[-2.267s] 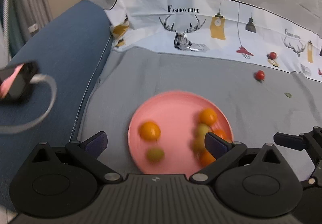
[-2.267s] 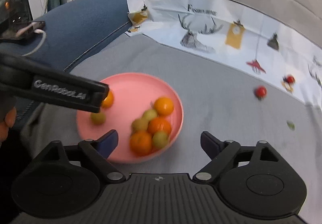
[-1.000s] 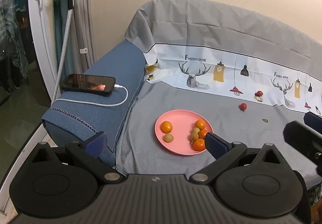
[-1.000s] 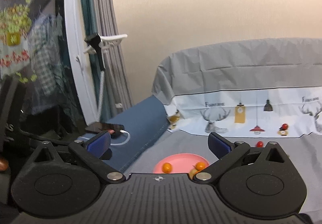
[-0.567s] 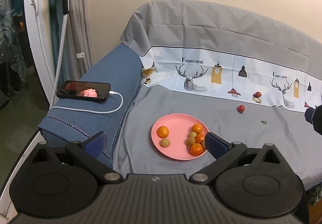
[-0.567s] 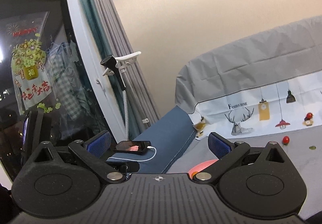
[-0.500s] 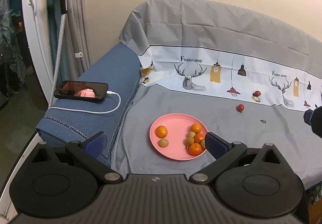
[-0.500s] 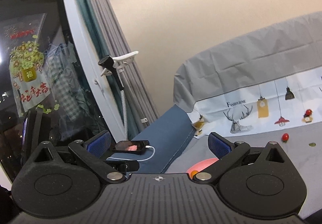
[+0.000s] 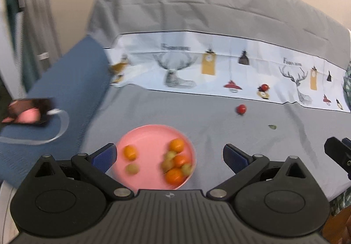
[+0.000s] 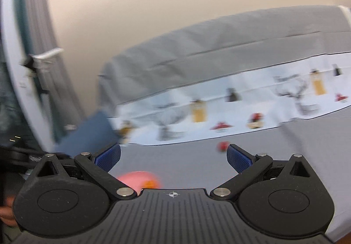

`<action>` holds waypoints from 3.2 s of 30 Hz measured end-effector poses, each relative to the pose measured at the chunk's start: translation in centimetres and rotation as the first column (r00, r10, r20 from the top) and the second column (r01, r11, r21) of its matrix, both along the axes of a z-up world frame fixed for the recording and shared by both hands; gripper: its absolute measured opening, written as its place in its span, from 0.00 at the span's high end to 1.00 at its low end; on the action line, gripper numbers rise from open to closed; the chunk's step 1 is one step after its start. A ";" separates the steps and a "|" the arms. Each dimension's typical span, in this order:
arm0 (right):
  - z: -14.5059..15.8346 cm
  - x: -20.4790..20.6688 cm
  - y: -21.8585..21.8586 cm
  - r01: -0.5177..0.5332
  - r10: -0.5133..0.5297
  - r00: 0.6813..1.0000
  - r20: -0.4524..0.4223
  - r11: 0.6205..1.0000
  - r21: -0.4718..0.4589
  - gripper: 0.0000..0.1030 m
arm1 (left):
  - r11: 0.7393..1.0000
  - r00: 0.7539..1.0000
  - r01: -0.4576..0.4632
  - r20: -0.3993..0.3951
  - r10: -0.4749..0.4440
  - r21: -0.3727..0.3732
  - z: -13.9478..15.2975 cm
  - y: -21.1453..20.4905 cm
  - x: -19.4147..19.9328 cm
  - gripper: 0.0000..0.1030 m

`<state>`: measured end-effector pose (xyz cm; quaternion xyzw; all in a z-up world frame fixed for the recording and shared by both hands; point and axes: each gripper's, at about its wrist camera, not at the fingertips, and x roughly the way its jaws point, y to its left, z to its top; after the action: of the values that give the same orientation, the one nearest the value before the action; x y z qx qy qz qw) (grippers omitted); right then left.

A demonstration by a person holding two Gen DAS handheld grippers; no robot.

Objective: Organize fruits
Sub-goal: 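Raise both open grippers away from the pink plate toward the cherry tomatoes, then grasp a red cherry tomato with left gripper while right gripper grasps another, then carry both cherry tomatoes in the grippers over the pink plate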

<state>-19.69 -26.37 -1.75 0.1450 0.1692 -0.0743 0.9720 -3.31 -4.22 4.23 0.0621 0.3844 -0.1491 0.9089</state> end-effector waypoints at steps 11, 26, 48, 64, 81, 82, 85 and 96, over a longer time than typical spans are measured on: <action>-9.3 17.9 -17.9 0.195 -0.213 0.971 -0.108 0.968 -0.158 0.01 | 0.990 0.989 0.142 -0.042 -0.141 0.016 -12.7 -20.5 15.0 0.00; -23.1 38.8 -29.8 0.199 -0.268 0.925 -0.270 0.946 -0.257 0.01 | 0.985 0.985 0.163 -0.075 -0.158 0.064 -24.9 -28.0 22.8 0.00; -15.5 31.6 -22.4 0.102 -0.139 0.945 -0.297 0.985 -0.136 0.59 | 0.972 0.965 0.233 -0.126 -0.230 0.006 -15.2 -22.6 15.8 0.68; -6.1 14.1 -4.8 0.007 -0.008 0.967 -0.255 1.000 -0.006 0.59 | 0.988 0.987 0.131 -0.102 -0.123 0.080 -5.5 -5.6 3.7 0.68; -0.9 -0.2 11.6 -0.178 0.175 0.962 -0.211 0.984 0.004 0.59 | 0.993 0.997 -0.075 -0.024 0.078 0.096 -0.1 11.3 -7.2 0.68; -0.8 -0.7 12.4 -0.185 0.180 0.961 -0.209 0.983 -0.004 0.59 | 0.993 0.997 -0.075 -0.021 0.077 0.093 -0.1 11.7 -7.8 0.68; -0.6 -1.9 14.1 -0.206 0.196 0.959 -0.206 0.978 -0.028 0.59 | 0.994 0.997 -0.070 -0.023 0.072 0.078 0.0 12.5 -9.3 0.68; 0.1 -3.8 16.1 -0.221 0.207 0.958 -0.197 0.974 -0.053 0.59 | 0.997 0.997 -0.075 -0.018 0.075 0.031 -0.2 13.9 -11.6 0.68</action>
<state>-23.48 -10.27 -1.69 0.0816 0.2730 0.0115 0.9585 -14.91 9.67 4.07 0.0598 0.3972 -0.1096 0.9092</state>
